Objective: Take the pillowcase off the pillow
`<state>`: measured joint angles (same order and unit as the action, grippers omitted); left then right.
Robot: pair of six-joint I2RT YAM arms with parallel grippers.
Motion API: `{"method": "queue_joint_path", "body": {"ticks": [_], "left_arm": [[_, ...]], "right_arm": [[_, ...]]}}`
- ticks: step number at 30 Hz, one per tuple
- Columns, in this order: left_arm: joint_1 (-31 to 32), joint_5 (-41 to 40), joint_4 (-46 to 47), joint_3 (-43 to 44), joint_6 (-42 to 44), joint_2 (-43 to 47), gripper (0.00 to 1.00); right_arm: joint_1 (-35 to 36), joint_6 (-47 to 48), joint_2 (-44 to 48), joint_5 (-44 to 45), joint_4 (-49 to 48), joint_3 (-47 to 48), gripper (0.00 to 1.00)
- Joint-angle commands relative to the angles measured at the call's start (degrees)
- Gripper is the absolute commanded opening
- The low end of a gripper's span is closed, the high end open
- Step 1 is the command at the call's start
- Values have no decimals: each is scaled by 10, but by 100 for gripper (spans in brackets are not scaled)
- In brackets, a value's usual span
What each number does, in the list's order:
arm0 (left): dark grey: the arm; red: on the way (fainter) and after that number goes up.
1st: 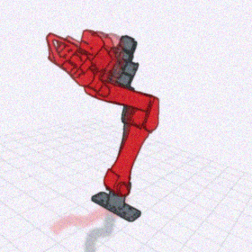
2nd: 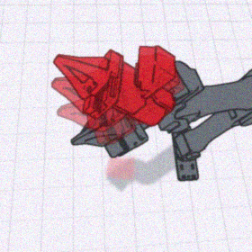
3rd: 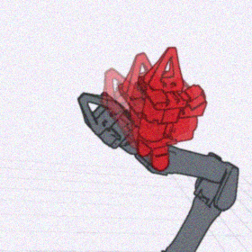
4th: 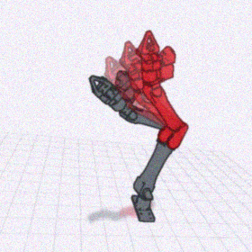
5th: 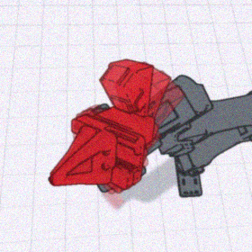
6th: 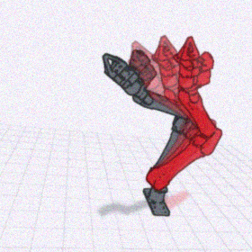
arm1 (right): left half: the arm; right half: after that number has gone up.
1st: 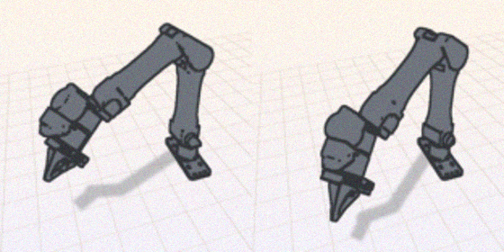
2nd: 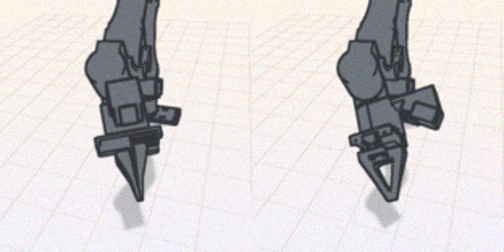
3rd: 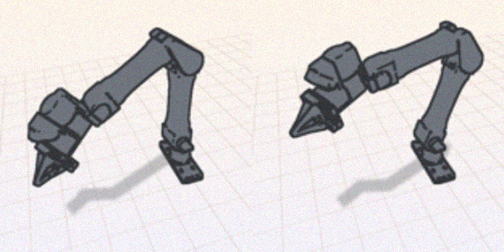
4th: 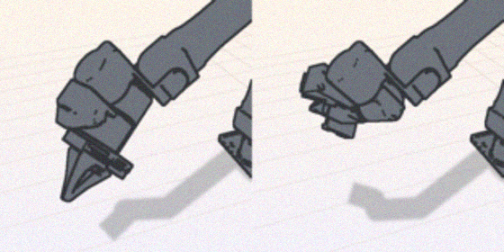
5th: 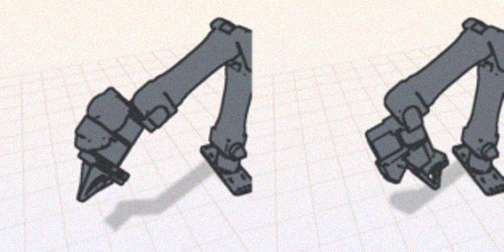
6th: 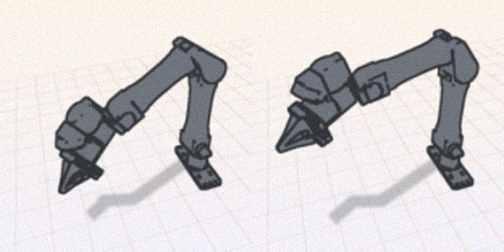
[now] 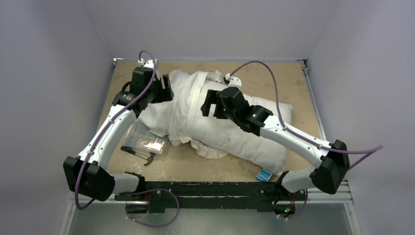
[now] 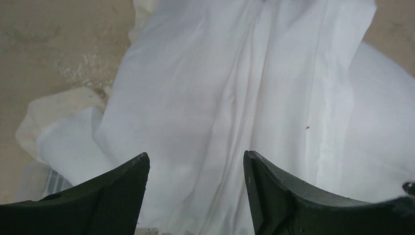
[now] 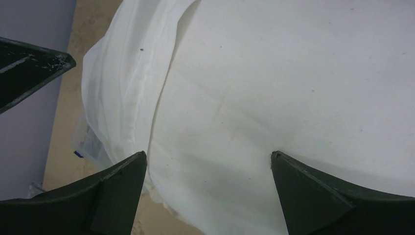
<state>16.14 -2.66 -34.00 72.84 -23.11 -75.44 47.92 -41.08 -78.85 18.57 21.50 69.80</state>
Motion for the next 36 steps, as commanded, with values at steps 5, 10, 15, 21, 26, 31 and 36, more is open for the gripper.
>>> {"method": "queue_joint_path", "body": {"ticks": [5,10,15,21,26,31,36], "left_arm": [[7,53,16,-93,-12,63,70],[30,75,33,-106,-38,58,70],[99,39,55,-110,-61,36,70],[130,-27,57,-118,-88,15,70],[133,-69,50,-130,-83,11,64],[133,-87,42,-125,-66,0,18],[133,-178,14,-91,-45,2,0]], "right_arm": [[10,8,-65,-41,-37,-32,99],[10,-5,-114,-30,-53,-52,86],[10,-2,-126,-18,-72,-63,41],[10,-5,-113,-8,-79,-62,0],[9,-12,-98,12,-73,-52,0],[-11,-42,-75,58,-45,-33,0],[-77,-49,-10,85,-27,-25,0]]}}
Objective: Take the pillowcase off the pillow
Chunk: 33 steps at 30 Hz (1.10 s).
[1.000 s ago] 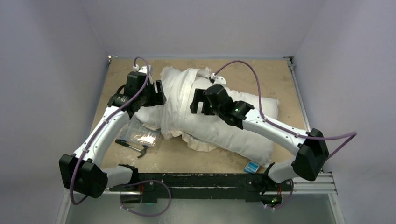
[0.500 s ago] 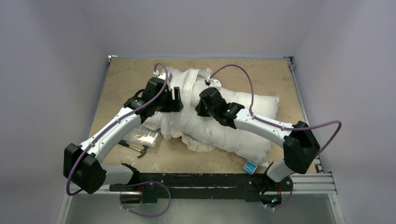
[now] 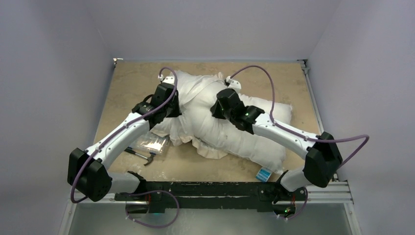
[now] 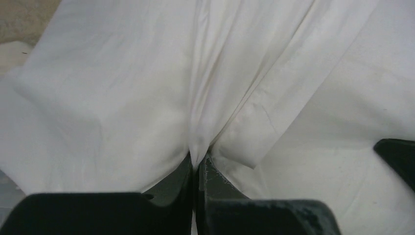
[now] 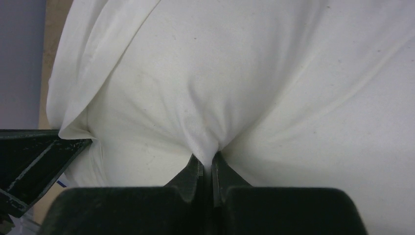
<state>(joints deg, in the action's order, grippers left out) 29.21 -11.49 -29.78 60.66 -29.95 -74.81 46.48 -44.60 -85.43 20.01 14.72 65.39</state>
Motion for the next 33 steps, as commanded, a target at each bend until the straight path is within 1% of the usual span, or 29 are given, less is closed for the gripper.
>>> {"method": "queue_joint_path", "body": {"ticks": [1,2,6,10,14,20,22,24,25,26,27,29,30,31,33], "left_arm": [[2,-109,-33,37,27,-4,0],[1,-129,-38,42,30,-4,0],[-7,-186,-45,58,43,-4,0],[-39,-190,-35,58,46,-8,0],[-67,-156,-12,38,39,-22,0],[-72,-130,7,-10,7,-64,0],[-73,-101,10,-13,1,-72,0],[-70,-45,36,-20,4,-64,0],[-69,-22,52,-27,5,-57,0],[-68,-2,64,-30,5,-49,2],[-68,4,71,-28,4,-45,6],[-68,3,69,-22,2,-37,16],[-68,1,64,-17,2,-34,20],[-68,-2,59,-12,2,-32,25],[-68,-7,46,-5,1,-22,38]], "right_arm": [[-82,-12,74,75,43,18,0],[-106,-8,89,80,43,17,0],[-161,2,151,92,47,25,0],[-186,2,188,88,50,32,0],[-195,3,211,85,50,32,0],[-200,17,249,61,31,26,0],[-200,57,253,16,9,21,0],[-200,86,246,-45,-9,14,0],[-200,99,242,-57,-23,12,4],[-199,124,238,-82,-38,11,11],[-199,133,233,-110,-44,10,16],[-190,150,219,-152,-55,9,30],[-175,153,211,-155,-55,11,40],[-153,154,202,-147,-55,14,47],[-93,145,174,-104,-38,25,62]]}}
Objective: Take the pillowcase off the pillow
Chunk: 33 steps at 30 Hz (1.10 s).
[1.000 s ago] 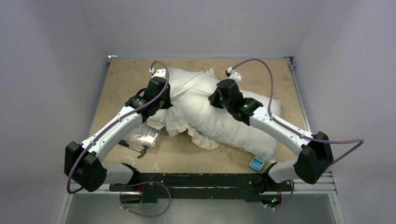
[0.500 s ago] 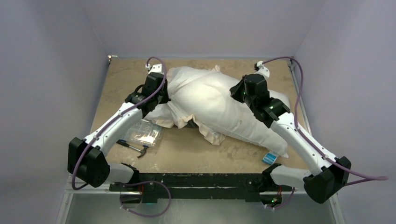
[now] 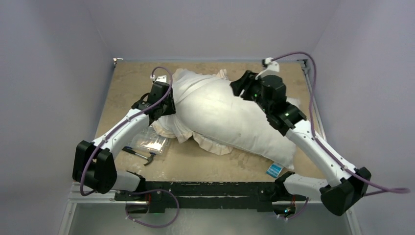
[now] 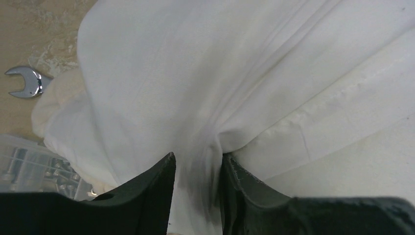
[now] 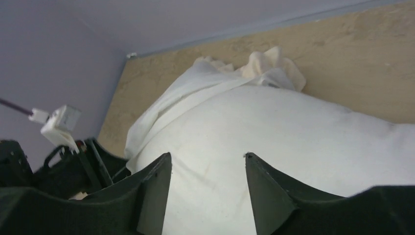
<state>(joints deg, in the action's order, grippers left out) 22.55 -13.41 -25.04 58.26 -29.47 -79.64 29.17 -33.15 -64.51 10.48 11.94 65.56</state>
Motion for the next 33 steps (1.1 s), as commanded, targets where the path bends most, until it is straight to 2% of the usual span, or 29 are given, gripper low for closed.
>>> {"method": "queue_joint_path", "body": {"ticks": [1,6,9,13,17,25,27,33], "left_arm": [[-1,12,-5,20,-4,33,43],[-1,11,-16,4,-25,91,58],[-1,12,-12,-24,-43,133,61],[-1,17,14,-84,-59,178,61],[0,44,47,-128,-74,195,62],[12,97,96,-183,-90,195,62],[19,112,107,-192,-90,192,62],[32,131,142,-217,-94,193,62]], "right_arm": [[110,23,-51,15,-1,31,67],[198,-21,-122,87,43,52,78],[233,-42,-160,121,74,64,83],[277,-80,-216,175,122,70,98],[280,-113,-277,220,152,57,99],[277,-136,-360,242,154,61,98],[275,-134,-367,241,143,60,90],[259,-126,-346,239,118,49,16]]}}
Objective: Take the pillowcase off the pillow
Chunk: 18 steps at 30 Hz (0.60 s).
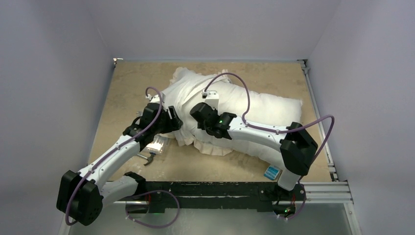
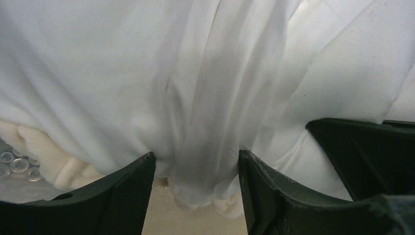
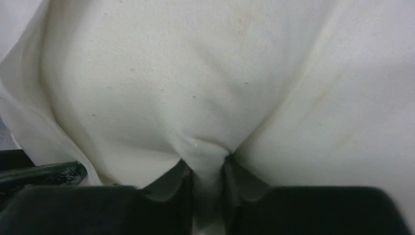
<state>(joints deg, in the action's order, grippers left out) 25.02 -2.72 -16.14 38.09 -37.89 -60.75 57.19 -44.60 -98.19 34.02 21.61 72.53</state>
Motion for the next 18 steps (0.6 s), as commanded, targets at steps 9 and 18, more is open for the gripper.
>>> {"method": "queue_joint_path", "body": {"ticks": [9,18], "left_arm": [[18,73,108,-37,-12,-14,62],[32,65,140,-25,-2,-76,27]], "right_arm": [[-41,-8,29,12,18,-9,0],[-62,-20,78,43,44,9,0]]}}
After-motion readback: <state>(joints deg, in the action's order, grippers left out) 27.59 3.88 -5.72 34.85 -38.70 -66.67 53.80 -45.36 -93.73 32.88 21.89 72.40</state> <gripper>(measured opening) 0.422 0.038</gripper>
